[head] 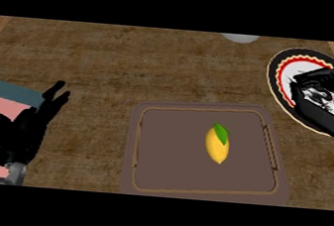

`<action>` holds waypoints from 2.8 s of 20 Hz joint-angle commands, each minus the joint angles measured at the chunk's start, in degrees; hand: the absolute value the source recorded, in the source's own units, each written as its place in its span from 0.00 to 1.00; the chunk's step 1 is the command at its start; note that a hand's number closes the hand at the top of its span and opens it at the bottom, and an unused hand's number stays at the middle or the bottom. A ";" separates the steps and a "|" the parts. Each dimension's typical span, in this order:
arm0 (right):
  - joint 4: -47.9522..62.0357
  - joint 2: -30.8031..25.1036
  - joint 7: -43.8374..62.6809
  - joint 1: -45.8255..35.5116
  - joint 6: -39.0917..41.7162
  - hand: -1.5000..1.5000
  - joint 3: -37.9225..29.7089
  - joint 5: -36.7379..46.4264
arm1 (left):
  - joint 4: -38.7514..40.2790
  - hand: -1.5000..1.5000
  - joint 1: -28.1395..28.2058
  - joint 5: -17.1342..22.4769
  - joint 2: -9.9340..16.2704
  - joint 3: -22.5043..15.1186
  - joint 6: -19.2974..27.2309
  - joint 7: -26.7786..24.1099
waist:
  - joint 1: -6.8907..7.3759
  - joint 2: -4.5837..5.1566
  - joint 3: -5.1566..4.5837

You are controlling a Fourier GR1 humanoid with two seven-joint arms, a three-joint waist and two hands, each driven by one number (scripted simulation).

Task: Pick the lemon from the tray and place it in the plate

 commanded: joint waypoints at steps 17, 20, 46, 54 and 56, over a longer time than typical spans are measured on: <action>-10.29 -16.34 7.66 5.65 16.20 0.00 2.60 6.17 | 8.93 0.50 2.23 2.66 -9.55 -4.07 -4.53 2.34 | 0.50 0.23 -0.93; -14.55 -16.93 15.21 2.84 18.86 0.00 5.69 6.91 | 9.55 0.50 -1.53 3.30 -9.45 -2.65 -5.18 4.50 | 0.73 0.29 -0.86; -14.51 5.06 36.62 -0.03 23.03 0.00 22.55 30.05 | 8.34 0.50 1.52 -3.39 -14.70 -1.96 -5.87 4.07 | 1.13 0.31 -0.74; -8.82 9.13 40.40 -3.64 23.38 0.00 24.94 39.36 | 10.89 0.50 1.91 -2.51 -15.03 0.09 -9.16 2.24 | 1.25 0.39 -0.76; -8.04 9.56 37.75 -0.72 21.66 0.00 25.07 41.73 | 11.02 0.50 1.35 -2.77 -14.78 0.80 -9.98 2.60 | 1.10 0.36 -0.75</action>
